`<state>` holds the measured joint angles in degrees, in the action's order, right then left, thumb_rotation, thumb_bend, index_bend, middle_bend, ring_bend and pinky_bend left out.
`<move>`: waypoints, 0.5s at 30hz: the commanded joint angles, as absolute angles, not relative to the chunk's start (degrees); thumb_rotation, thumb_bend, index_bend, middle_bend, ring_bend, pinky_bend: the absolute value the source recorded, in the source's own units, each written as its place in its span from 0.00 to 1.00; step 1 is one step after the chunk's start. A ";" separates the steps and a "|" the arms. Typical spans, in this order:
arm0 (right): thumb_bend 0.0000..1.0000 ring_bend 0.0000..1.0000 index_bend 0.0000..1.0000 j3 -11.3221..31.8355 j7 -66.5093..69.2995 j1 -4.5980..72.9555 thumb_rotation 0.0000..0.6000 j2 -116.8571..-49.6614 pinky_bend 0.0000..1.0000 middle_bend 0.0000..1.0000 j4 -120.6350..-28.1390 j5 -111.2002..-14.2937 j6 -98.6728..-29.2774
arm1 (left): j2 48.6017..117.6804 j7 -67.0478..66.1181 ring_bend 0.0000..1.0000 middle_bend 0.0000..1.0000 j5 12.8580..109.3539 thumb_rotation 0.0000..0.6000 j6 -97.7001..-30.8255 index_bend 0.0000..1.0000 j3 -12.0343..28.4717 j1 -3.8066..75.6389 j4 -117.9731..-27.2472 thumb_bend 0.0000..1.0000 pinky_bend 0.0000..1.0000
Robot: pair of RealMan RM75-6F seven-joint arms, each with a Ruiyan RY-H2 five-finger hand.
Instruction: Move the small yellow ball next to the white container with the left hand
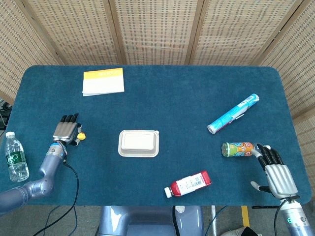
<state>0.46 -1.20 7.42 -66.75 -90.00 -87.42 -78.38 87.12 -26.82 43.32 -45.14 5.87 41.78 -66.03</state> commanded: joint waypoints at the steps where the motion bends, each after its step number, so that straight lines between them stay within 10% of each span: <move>1: 0.00 0.00 0.12 0.41 -1.29 7.43 1.00 -66.80 0.00 0.00 -89.97 -87.46 -78.35 | 87.18 -26.59 0.00 0.00 43.62 1.00 -45.55 0.56 5.94 41.61 -66.05 0.39 0.00; 15: 0.00 0.00 0.12 0.28 -1.46 7.43 1.00 -66.77 0.00 0.00 -90.23 -87.73 -78.53 | 84.15 -23.56 0.00 0.00 47.43 1.00 -48.68 0.57 7.19 40.42 -71.46 0.39 0.00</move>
<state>0.28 -1.46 7.43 -66.77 -90.23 -87.73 -78.53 84.66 -24.00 46.78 -48.11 6.88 40.54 -70.49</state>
